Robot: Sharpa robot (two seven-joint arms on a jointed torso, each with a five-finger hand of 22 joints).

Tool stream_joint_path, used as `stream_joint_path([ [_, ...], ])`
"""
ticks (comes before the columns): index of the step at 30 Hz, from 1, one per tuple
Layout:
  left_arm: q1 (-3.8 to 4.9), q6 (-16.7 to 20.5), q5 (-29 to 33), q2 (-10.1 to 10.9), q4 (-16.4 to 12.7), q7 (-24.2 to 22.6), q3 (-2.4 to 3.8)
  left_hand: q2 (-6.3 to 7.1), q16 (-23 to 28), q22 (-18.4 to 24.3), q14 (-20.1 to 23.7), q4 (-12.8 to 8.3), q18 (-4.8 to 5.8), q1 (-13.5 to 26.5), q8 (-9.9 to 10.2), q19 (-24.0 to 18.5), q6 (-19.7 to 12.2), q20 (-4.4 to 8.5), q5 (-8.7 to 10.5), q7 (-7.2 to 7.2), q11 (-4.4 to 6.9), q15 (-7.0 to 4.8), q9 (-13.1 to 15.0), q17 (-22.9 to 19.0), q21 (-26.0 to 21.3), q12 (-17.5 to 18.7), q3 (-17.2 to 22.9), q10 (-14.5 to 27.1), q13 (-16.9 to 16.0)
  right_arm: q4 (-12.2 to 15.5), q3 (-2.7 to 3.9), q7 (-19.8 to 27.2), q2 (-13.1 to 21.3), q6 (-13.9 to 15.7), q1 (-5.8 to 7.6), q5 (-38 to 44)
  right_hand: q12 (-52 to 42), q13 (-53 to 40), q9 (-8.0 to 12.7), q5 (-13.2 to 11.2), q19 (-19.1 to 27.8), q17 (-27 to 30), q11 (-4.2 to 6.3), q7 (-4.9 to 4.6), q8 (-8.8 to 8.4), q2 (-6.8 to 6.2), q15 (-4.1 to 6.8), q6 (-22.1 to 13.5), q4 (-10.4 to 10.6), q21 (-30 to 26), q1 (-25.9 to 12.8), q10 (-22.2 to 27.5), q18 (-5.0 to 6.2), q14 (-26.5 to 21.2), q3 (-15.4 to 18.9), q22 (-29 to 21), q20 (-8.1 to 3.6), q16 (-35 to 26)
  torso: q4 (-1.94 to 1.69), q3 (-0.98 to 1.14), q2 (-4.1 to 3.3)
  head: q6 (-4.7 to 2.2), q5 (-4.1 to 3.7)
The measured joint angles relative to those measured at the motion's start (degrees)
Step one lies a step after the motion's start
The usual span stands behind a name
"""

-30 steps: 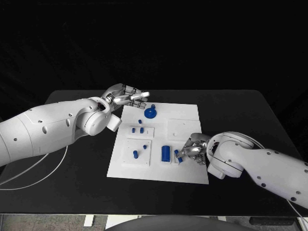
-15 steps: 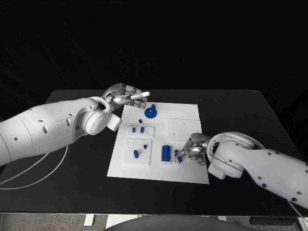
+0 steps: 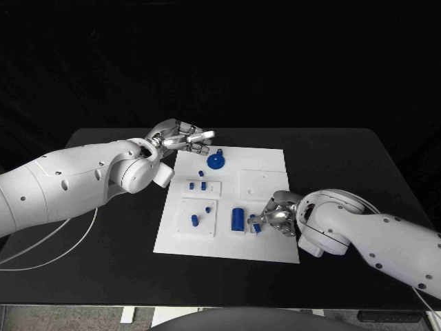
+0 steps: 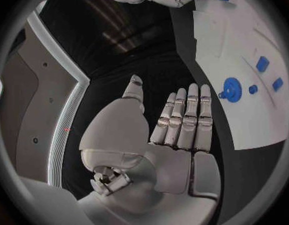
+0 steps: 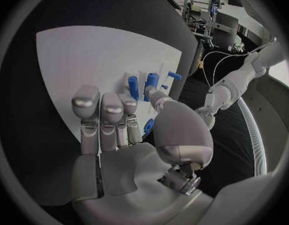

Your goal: Assemble the parts on the task board

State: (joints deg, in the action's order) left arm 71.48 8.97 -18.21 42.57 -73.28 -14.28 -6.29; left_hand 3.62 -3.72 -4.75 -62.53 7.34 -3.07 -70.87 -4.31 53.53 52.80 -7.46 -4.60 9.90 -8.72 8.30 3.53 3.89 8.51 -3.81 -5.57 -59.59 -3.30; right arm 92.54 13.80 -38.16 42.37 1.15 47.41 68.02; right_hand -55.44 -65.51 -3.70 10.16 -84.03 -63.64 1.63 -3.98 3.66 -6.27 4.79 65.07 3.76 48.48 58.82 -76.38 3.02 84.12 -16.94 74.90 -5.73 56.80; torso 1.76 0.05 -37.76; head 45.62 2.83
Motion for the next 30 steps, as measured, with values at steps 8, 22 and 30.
stream_joint_path([
  [8,0.0,-0.01,0.0,0.01,0.03,0.02,0.0,0.0,0.0,0.0,0.0,0.44,-0.01,0.0,0.0,0.0,0.0,0.0,0.0,0.0,0.0,0.0,0.0,0.0,0.0,0.0,0.04,0.0,0.0,1.03,-0.2,0.14,0.68,-0.36,-0.24,-0.19,0.0,0.04,-0.18,0.0,0.0,0.0,0.0,0.0,0.03,0.19,-0.03,0.0,0.62,0.0,0.24,0.0,0.0,-0.03,0.15,0.0,0.0,0.0,0.03,0.01,0.01,0.04,0.08],
  [22,0.0,-0.03,0.0,0.05,0.03,0.06,0.0,0.0,0.0,0.0,0.0,0.43,-0.01,0.0,0.0,0.0,0.0,0.0,0.0,0.0,0.0,0.0,0.0,0.0,0.0,0.0,0.04,0.0,0.0,2.52,-0.36,0.09,1.82,-1.7,-0.46,-0.38,0.0,0.03,-0.13,0.49,0.0,0.0,0.0,0.17,0.02,1.02,-0.03,0.25,0.26,0.0,-0.59,0.0,0.0,-0.03,-0.19,0.04,0.0,0.0,0.09,0.02,0.02,-0.12,-0.03],
  [30,0.0,-0.03,0.0,0.06,0.03,0.07,0.0,0.0,0.0,0.0,0.0,0.43,-0.01,0.0,0.0,0.0,0.0,0.0,0.0,0.0,0.0,0.0,0.0,0.0,0.0,0.0,0.04,0.0,0.0,2.4,-0.32,0.08,1.99,-2.05,-0.44,-0.34,0.0,0.03,-0.16,1.44,0.0,0.0,0.0,0.07,0.03,2.45,-0.03,0.91,-4.91,0.0,0.84,0.0,0.0,-0.03,-2.33,0.04,0.0,0.0,0.02,0.02,0.02,-0.16,-0.12],
])
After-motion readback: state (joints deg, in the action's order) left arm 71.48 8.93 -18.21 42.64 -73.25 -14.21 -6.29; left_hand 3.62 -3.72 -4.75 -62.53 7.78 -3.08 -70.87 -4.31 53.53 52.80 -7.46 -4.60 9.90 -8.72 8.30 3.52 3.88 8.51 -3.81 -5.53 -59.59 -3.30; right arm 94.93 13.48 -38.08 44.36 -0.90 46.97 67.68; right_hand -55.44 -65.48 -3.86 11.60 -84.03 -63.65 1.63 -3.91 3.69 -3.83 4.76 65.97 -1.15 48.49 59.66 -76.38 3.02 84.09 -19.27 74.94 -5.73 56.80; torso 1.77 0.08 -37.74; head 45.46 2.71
